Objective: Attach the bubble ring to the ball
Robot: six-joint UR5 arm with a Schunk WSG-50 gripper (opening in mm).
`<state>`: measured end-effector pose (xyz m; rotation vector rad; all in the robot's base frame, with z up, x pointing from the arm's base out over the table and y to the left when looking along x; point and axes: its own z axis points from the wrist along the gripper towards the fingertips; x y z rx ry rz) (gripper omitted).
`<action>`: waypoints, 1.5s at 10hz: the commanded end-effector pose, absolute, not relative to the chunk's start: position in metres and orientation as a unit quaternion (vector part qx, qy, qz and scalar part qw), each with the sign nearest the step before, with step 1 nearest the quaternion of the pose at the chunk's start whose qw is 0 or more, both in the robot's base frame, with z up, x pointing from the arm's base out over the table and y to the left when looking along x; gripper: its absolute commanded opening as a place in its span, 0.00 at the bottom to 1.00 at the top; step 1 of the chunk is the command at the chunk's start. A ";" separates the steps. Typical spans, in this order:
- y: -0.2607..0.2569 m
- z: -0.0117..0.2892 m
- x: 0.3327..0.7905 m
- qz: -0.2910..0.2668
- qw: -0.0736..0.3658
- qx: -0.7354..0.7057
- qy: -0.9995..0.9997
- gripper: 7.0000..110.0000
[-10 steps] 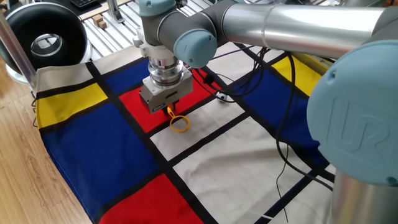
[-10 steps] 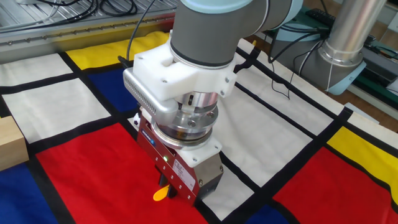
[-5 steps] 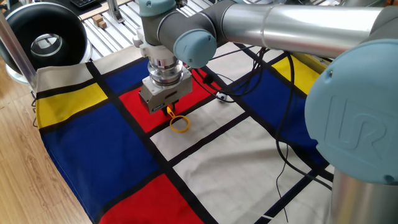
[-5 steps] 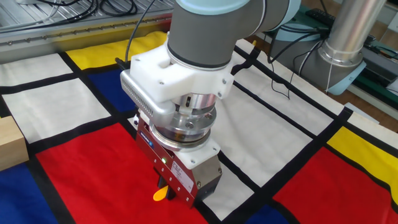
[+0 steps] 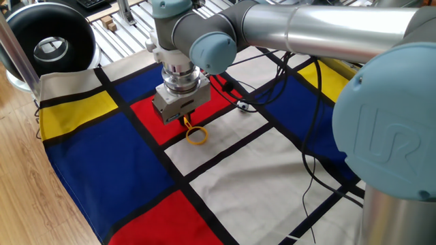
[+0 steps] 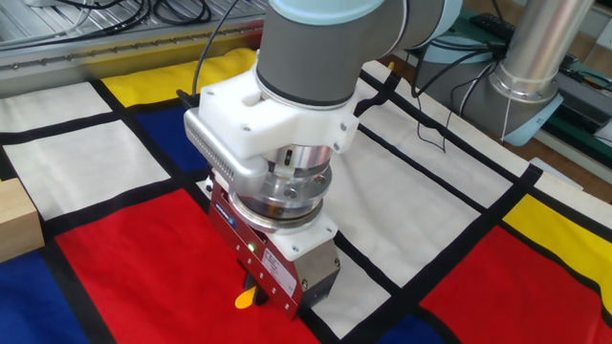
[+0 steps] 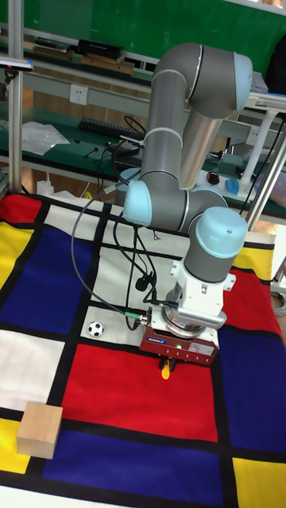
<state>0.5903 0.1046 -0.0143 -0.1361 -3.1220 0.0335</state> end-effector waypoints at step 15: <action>0.040 0.085 0.598 0.022 0.044 0.114 -0.992 0.00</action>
